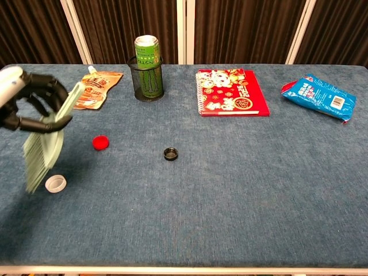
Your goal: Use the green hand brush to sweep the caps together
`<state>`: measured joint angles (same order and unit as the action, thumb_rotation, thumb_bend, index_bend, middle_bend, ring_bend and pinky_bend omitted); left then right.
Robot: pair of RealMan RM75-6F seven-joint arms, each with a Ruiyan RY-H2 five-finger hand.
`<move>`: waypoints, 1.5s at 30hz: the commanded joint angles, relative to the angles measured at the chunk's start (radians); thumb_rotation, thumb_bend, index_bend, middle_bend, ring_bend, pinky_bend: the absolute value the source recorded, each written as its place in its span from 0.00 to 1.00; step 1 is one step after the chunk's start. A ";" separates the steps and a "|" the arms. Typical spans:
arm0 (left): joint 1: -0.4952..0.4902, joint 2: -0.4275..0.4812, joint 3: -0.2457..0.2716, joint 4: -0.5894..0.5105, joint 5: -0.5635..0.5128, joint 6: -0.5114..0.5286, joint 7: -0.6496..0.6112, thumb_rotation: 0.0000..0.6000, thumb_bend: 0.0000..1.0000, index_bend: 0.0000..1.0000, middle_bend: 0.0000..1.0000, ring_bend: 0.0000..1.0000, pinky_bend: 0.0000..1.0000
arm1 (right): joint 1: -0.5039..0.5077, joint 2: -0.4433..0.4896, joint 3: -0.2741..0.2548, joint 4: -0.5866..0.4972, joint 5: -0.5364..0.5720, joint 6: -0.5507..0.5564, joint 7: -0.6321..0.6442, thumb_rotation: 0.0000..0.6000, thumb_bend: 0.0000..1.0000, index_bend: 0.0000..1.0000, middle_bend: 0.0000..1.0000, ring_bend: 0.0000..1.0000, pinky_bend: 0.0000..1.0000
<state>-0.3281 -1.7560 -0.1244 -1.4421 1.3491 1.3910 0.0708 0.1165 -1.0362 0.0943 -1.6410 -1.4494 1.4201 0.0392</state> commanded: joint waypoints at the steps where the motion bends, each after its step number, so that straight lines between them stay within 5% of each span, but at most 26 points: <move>1: 0.015 -0.018 0.017 0.005 -0.010 0.006 0.032 1.00 0.39 0.57 0.63 0.44 0.34 | -0.001 0.001 0.000 -0.001 0.001 0.001 0.000 1.00 0.14 0.00 0.00 0.00 0.00; 11: 0.020 -0.100 0.037 0.099 0.010 -0.002 0.053 1.00 0.39 0.57 0.63 0.44 0.33 | -0.005 0.005 -0.002 -0.004 0.006 0.002 0.001 1.00 0.14 0.00 0.00 0.00 0.00; 35: -0.246 -0.293 -0.132 0.400 0.045 -0.175 0.008 1.00 0.39 0.57 0.63 0.44 0.34 | -0.027 0.012 -0.002 0.003 0.010 0.029 0.021 1.00 0.14 0.00 0.00 0.00 0.00; 45: -0.256 -0.162 -0.138 0.314 0.093 -0.159 -0.221 1.00 0.40 0.57 0.63 0.44 0.34 | -0.023 0.012 0.000 0.008 -0.003 0.031 0.025 1.00 0.14 0.00 0.00 0.00 0.00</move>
<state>-0.5865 -1.9771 -0.2612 -1.0915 1.4303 1.2381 -0.0624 0.0937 -1.0243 0.0945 -1.6326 -1.4524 1.4511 0.0641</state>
